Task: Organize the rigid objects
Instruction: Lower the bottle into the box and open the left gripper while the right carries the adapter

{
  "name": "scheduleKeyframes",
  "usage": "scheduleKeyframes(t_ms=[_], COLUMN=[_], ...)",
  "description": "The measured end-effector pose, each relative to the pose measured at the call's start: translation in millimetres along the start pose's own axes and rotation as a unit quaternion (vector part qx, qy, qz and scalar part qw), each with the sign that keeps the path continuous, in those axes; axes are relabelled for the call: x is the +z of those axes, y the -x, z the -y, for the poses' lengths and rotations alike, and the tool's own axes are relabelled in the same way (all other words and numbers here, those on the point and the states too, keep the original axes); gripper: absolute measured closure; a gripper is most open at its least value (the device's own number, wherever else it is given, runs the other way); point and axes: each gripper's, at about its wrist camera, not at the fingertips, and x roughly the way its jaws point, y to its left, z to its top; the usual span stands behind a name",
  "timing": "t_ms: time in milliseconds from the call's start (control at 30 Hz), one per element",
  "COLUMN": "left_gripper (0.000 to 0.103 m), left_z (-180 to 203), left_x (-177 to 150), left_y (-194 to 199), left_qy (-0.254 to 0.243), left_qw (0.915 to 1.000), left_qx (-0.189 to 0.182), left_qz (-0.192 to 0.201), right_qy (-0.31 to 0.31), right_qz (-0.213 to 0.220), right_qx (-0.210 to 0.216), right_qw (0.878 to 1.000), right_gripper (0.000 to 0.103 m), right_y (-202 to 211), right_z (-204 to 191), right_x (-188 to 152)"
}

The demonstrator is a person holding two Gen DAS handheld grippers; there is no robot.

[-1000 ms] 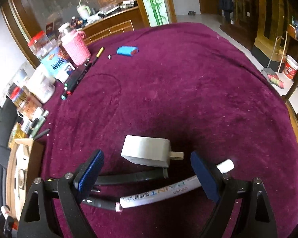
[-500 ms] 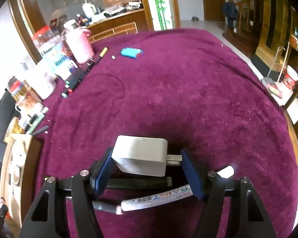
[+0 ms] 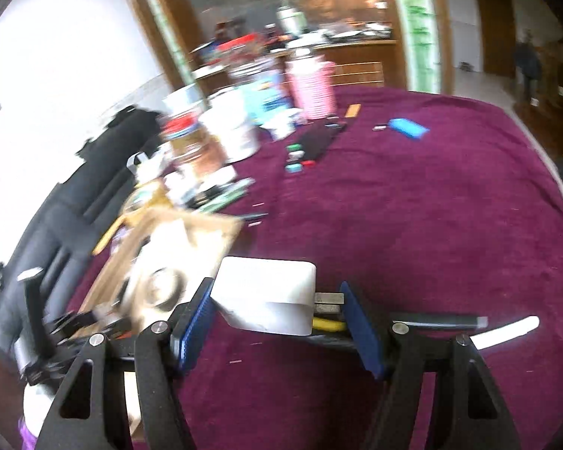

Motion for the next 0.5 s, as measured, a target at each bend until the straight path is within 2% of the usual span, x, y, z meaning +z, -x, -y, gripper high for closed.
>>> scheduleKeyframes(t_ms=[67, 167, 300, 500], left_gripper=[0.037, 0.037, 0.037, 0.036], left_z=[0, -5, -16, -35], left_x=[5, 12, 17, 8], left_y=[-11, -17, -12, 16], left_qy=[-0.006, -0.002, 0.027, 0.074], left_qw=[0.9994, 0.9991, 0.9988, 0.9946], left_qx=[0.031, 0.023, -0.016, -0.072], left_qz=[-0.017, -0.035, -0.038, 0.001], right_qy=[0.020, 0.045, 0.070, 0.090], right_qz=[0.000, -0.009, -0.029, -0.065], right_qx=[0.003, 0.019, 0.037, 0.059], right_qw=[1.000, 0.999, 0.996, 0.992], right_gripper=[0.031, 0.031, 0.031, 0.031], right_y=[-4, -13, -29, -52], right_z=[-17, -41, -65, -89], right_x=[-3, -9, -15, -29])
